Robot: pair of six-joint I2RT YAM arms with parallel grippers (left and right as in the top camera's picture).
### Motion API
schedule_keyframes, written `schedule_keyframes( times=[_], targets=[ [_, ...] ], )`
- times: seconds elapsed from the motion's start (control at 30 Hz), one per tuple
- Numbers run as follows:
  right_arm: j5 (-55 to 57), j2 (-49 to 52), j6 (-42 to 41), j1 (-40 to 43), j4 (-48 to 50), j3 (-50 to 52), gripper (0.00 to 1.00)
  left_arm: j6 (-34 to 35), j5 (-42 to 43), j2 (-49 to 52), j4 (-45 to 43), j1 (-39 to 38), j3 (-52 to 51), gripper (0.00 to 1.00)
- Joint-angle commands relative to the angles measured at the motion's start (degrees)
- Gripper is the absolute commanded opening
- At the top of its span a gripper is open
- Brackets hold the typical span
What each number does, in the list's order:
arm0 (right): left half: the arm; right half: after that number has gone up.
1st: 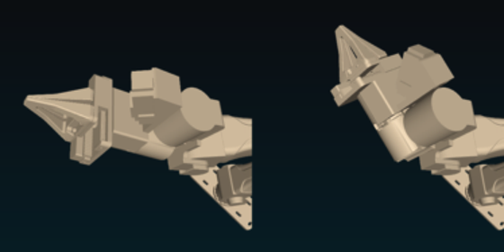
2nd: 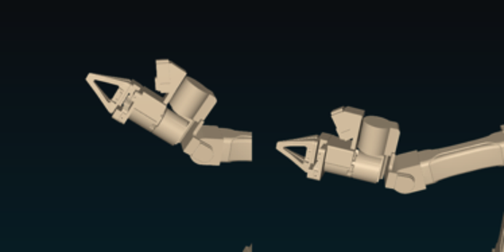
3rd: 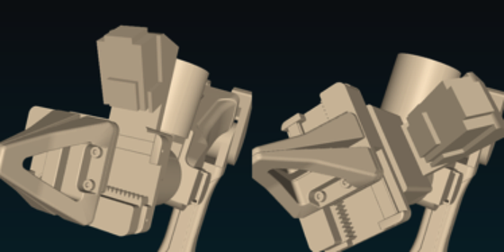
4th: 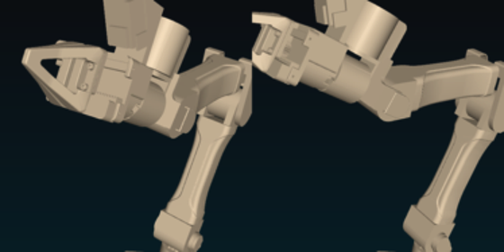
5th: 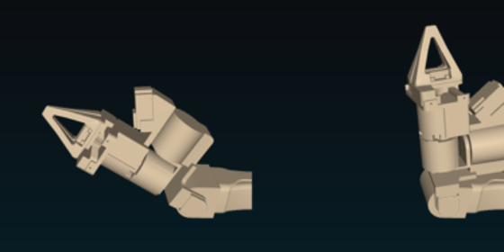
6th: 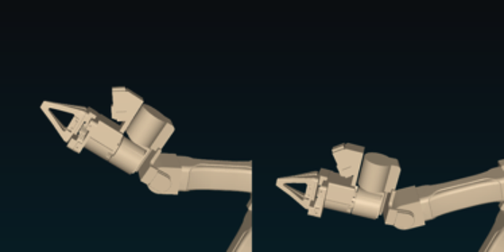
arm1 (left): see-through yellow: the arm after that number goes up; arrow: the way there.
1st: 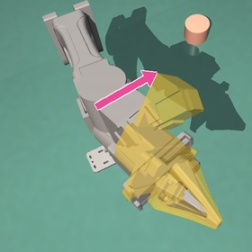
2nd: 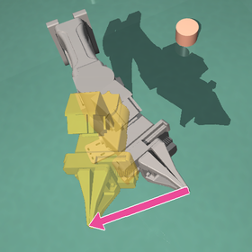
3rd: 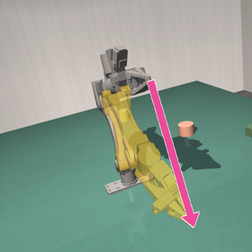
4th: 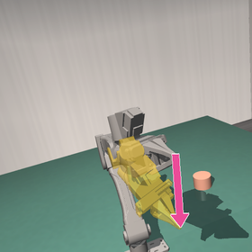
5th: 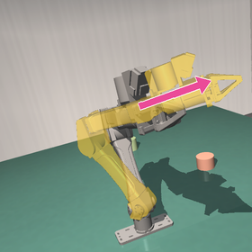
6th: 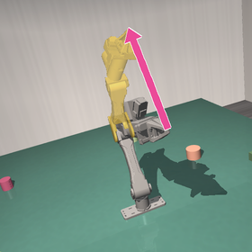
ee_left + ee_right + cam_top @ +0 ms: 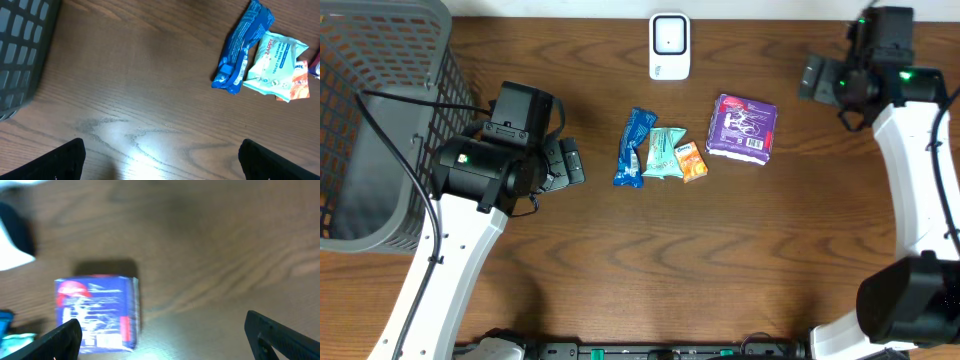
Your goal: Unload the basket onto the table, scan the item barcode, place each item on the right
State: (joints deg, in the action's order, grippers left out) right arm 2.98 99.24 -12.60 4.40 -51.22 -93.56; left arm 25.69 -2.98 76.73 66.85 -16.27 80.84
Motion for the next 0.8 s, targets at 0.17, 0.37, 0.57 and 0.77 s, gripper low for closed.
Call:
schedule_keyframes(
  times=[0.17, 0.37, 0.57, 0.77],
  targets=[
    [-18.1, 6.1, -0.2, 2.7, 8.1, 10.8, 0.99, 0.5, -0.7, 0.4, 0.2, 0.2, -0.1, 0.98],
    [-34.4, 10.8, -0.2, 2.7, 20.5, 15.3, 0.99, 0.5, -0.7, 0.4, 0.2, 0.2, -0.1, 0.98],
    [-37.6, 14.7, -2.2, 2.8, 24.9, 15.6, 0.85, 0.5, -0.7, 0.4, 0.2, 0.2, -0.1, 0.98],
    [-36.9, 18.9, -2.2, 3.0, 25.0, 15.6, 0.67, 0.5, -0.7, 0.4, 0.2, 0.2, -0.1, 0.98]
  ],
)
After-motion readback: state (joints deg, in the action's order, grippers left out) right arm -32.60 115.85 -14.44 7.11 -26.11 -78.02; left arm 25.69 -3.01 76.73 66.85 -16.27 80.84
